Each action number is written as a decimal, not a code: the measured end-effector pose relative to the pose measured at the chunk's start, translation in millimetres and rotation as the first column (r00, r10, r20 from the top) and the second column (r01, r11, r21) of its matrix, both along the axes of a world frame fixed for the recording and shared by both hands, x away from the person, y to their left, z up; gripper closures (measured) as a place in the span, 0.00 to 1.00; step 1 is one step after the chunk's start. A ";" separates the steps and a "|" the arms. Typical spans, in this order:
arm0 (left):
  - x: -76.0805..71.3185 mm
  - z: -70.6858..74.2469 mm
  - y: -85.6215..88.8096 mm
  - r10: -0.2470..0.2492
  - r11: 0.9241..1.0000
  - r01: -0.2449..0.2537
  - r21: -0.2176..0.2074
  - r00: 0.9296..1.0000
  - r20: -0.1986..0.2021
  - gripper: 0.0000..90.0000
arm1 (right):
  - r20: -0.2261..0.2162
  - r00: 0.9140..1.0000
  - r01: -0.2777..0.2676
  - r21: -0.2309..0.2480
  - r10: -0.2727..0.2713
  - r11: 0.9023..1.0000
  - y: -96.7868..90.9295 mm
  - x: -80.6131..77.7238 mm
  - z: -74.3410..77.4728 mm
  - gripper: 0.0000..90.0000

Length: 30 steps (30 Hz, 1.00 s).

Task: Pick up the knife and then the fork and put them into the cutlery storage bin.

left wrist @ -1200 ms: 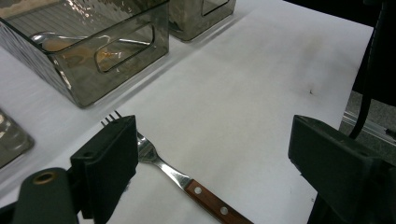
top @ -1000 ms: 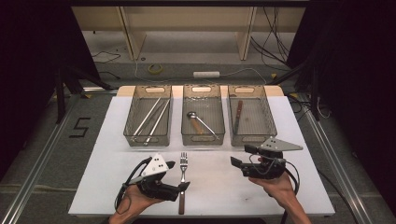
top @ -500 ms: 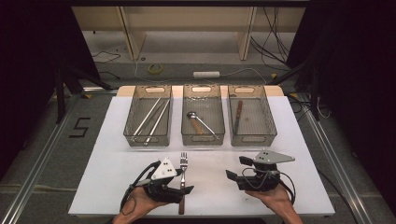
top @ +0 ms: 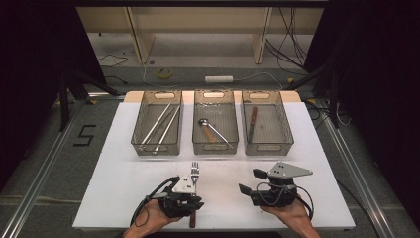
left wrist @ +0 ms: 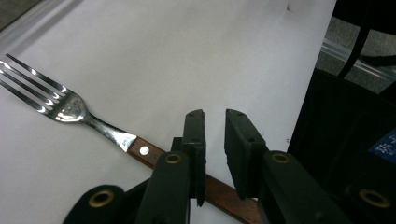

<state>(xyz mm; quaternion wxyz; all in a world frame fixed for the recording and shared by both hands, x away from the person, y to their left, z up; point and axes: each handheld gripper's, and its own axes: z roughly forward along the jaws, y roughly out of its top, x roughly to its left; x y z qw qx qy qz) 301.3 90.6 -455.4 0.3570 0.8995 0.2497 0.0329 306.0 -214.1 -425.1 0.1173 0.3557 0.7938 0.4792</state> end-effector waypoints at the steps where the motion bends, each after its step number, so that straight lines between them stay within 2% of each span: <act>1: 0.2 -1.3 -0.9 0.000 1.000 0.000 0.007 1.000 -0.004 0.89 | 0.000 1.000 0.000 0.000 0.000 1.000 -0.1 -0.2 -0.1 0.31; 9: -0.6 -11.6 -10.4 -0.048 0.995 0.052 0.086 0.998 -0.042 0.96 | -0.001 1.000 -0.007 -0.001 0.007 1.000 1.1 -2.2 0.1 0.31; 17: -0.8 -18.3 -13.5 -0.065 0.989 0.074 0.129 0.995 -0.072 0.98 | -0.001 1.000 -0.010 -0.003 0.010 1.000 1.4 -3.5 0.4 0.31; 22: 0.3 -19.1 -12.6 -0.067 0.983 0.080 0.163 0.994 -0.086 0.98 | -0.004 1.000 -0.011 -0.005 0.011 1.000 1.4 -3.9 0.3 0.31; 27: 4.8 -17.3 -5.1 -0.049 0.980 0.068 0.188 0.993 -0.107 0.98 | -0.001 1.000 -0.012 -0.004 0.012 1.000 1.2 -4.3 0.7 0.32; 30: 8.4 -16.9 1.3 -0.030 0.980 0.052 0.191 0.993 -0.114 0.98 | 0.002 1.000 -0.014 -0.005 0.014 1.000 1.0 -4.4 0.7 0.32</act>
